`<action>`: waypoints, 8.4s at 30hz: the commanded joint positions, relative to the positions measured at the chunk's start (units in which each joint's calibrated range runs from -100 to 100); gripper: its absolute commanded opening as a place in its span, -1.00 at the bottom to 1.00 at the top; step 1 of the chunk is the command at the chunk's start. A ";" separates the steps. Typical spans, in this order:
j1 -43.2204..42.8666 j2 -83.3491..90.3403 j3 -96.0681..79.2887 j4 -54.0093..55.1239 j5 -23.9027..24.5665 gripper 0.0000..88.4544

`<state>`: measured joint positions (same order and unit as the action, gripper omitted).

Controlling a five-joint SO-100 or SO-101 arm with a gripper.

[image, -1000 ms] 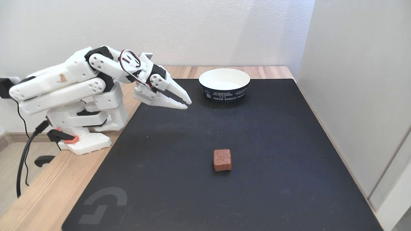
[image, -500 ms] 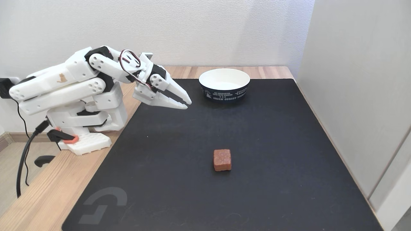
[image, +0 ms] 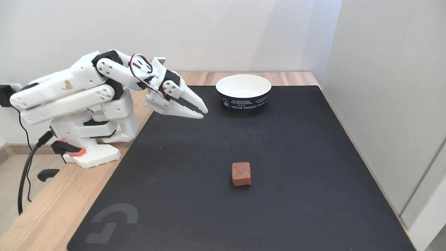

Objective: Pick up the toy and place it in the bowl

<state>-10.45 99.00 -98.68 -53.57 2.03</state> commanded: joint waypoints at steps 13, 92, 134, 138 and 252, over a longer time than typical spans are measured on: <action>0.45 0.42 -0.78 0.14 -1.72 0.25; 21.03 -133.14 128.29 -38.30 -9.39 -0.01; 27.72 -139.23 129.10 -35.93 -11.53 -0.94; 27.72 -138.64 128.74 -36.19 -11.69 -0.95; 8.48 0.58 -0.78 -0.54 1.78 -0.94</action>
<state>-2.29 98.92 -98.68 -54.24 3.68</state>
